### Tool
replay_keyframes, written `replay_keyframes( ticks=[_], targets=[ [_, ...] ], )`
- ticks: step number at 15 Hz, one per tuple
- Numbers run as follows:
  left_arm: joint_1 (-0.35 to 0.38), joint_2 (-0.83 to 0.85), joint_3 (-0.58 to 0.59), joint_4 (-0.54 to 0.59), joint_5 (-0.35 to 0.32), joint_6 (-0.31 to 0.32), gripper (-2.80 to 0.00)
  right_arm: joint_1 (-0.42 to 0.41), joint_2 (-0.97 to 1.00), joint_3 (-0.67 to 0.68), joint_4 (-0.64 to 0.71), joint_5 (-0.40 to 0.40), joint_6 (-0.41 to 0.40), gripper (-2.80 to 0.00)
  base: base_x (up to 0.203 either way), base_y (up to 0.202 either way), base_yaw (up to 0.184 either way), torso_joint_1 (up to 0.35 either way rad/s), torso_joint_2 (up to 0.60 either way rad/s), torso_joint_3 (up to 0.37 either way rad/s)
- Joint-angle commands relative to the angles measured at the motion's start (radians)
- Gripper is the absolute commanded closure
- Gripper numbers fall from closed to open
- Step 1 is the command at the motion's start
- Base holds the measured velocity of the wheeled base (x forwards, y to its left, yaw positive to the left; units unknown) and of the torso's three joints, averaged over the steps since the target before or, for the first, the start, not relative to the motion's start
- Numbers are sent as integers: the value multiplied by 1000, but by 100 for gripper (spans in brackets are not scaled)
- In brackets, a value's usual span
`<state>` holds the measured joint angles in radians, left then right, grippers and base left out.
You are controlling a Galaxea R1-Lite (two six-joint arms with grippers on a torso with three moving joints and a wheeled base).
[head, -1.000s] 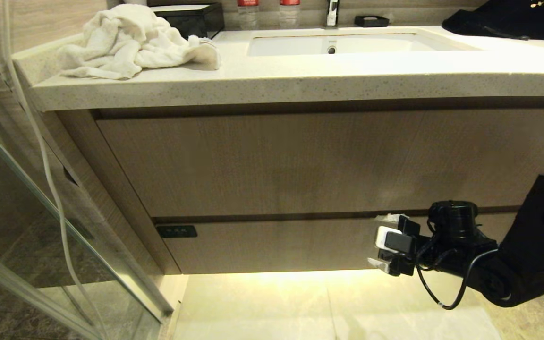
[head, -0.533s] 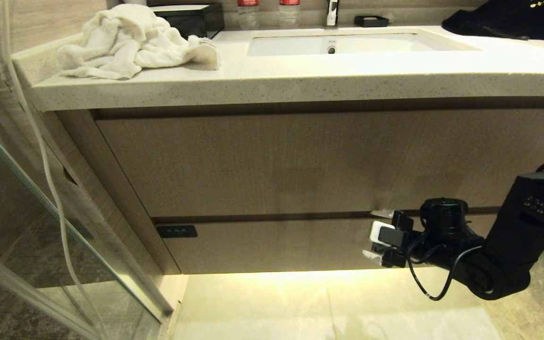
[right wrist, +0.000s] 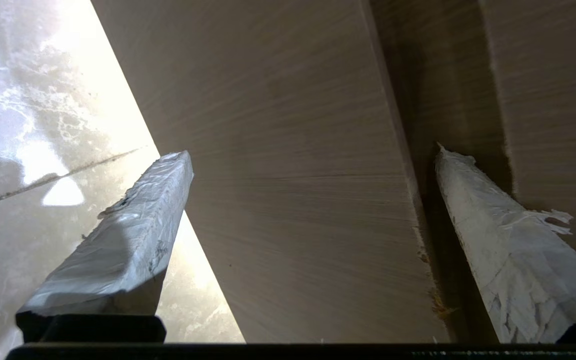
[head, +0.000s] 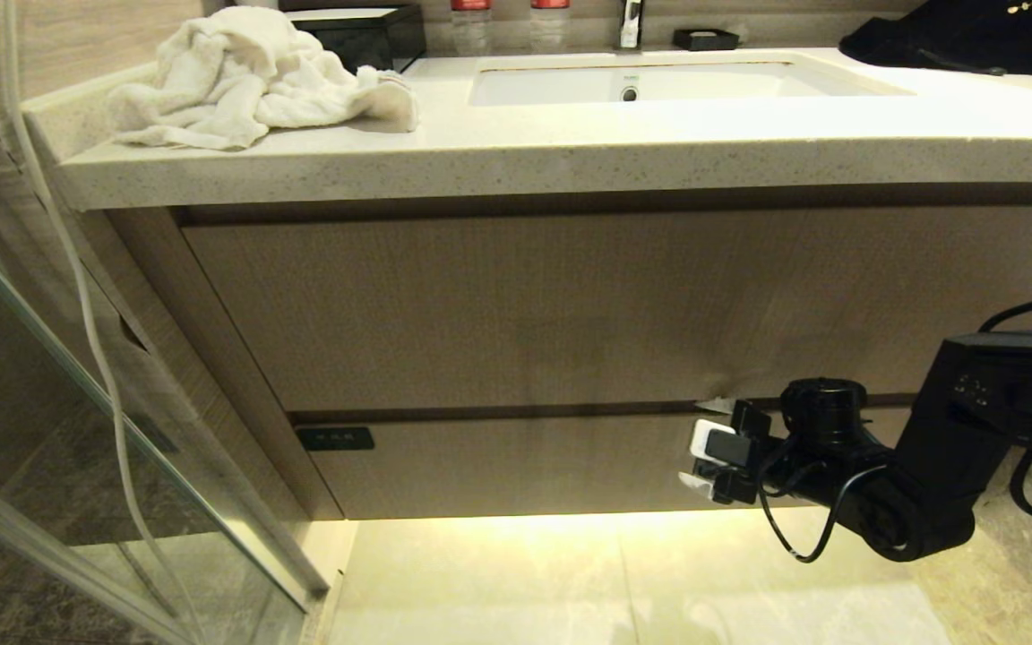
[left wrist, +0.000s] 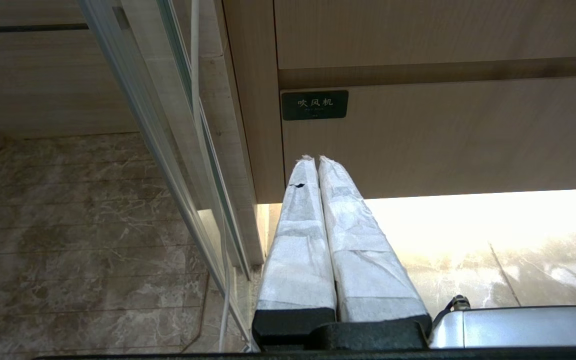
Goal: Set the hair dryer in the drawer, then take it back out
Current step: Pull open the drawer
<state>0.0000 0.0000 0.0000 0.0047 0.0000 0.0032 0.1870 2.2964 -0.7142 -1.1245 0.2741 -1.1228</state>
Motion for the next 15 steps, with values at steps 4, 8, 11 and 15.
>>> replay_keyframes(
  ticks=[4,8,11,15],
  targets=[
    [0,2,2,0,0,0,0,-12,39,6,5,-2,-6,-280,0,0,0,0,0,0],
    [0,2,2,0,0,0,0,-36,8,9,174,-28,17,-280,0,0,0,0,0,0],
    [0,1,2,0,0,0,0,-54,-34,9,265,-88,68,-280,0,0,0,0,0,0],
    [0,2,2,0,0,0,0,-58,-63,26,310,-117,111,-280,0,0,0,0,0,0]
  ],
)
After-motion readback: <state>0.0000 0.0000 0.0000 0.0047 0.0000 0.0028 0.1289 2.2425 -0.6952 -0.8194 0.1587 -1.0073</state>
